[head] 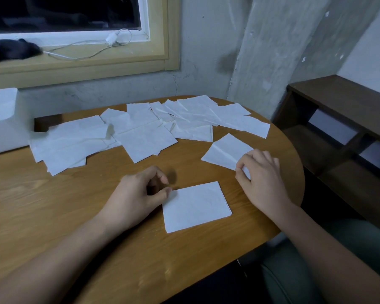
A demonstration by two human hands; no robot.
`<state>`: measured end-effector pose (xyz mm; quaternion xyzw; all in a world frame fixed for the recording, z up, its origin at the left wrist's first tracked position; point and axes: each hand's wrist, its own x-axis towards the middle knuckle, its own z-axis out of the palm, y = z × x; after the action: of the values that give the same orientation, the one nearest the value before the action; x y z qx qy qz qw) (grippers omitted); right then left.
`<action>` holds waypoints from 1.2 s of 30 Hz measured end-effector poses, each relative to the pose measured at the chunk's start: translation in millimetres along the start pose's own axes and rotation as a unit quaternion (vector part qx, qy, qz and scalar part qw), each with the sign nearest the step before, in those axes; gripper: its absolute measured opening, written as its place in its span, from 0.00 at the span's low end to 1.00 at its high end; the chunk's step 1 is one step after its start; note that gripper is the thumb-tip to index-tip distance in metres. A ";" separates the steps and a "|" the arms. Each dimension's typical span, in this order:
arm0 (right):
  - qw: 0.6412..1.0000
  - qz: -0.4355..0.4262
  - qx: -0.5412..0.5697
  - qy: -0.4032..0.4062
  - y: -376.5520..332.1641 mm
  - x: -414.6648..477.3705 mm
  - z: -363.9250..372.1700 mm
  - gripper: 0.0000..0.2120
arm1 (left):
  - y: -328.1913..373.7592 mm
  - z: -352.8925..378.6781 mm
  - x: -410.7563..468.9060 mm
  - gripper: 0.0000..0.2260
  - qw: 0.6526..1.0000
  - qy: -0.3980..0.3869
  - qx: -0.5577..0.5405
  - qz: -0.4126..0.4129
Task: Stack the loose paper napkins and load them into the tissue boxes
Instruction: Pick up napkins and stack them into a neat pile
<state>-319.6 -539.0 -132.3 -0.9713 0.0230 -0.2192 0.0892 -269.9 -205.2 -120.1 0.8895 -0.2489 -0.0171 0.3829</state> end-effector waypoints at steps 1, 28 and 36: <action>1.000 0.009 0.022 0.004 -3.0 0.2 -3.5 0.05 | 0.7 -0.2 -0.3 0.06 1.000 0.001 -0.005 -0.001; 0.848 0.139 0.475 -0.190 -61.3 -20.1 -44.5 0.10 | 26.7 -8.1 -3.8 0.10 0.937 -0.009 -0.329 -0.117; 0.886 0.191 0.392 -0.158 -58.3 -23.1 -26.1 0.10 | 24.2 -20.1 -1.1 0.12 0.948 -0.161 -0.199 -0.187</action>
<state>-351.3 -484.0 -108.1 -0.8558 0.1056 -0.0323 0.5054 -276.8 -205.3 -89.4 0.8111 -0.1277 -0.2803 0.4972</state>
